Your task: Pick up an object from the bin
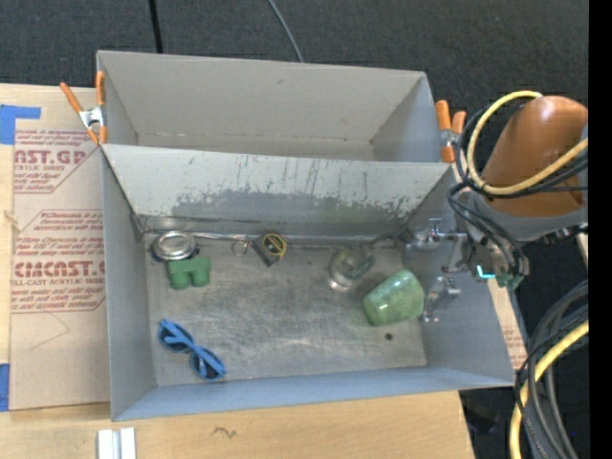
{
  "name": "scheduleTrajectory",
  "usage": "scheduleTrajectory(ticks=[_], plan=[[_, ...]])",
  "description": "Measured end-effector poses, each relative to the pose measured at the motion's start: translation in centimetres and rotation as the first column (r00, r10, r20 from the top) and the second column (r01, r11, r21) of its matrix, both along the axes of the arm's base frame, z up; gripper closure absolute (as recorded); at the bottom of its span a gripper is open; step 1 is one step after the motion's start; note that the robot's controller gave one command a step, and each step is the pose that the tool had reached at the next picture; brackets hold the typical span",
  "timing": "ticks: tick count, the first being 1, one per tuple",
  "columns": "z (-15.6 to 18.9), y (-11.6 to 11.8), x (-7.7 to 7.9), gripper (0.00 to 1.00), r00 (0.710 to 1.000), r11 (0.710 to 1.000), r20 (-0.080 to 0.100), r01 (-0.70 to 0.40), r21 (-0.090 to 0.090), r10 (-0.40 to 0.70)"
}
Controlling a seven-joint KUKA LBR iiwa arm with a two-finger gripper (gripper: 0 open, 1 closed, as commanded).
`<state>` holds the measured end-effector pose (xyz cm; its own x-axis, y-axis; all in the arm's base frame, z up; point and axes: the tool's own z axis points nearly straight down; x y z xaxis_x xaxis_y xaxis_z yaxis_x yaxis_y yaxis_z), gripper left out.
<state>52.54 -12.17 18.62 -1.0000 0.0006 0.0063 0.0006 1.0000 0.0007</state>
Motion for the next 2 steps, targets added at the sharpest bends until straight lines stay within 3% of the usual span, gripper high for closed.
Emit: scheduleTrajectory(ticks=[1,2], plan=[[-11.5,0.0,1.5,0.00,1.000,1.000,0.007,-0.030,0.000,0.030],[-8.5,-0.7,2.7,0.00,0.999,0.999,0.012,-0.039,-0.002,0.039]])
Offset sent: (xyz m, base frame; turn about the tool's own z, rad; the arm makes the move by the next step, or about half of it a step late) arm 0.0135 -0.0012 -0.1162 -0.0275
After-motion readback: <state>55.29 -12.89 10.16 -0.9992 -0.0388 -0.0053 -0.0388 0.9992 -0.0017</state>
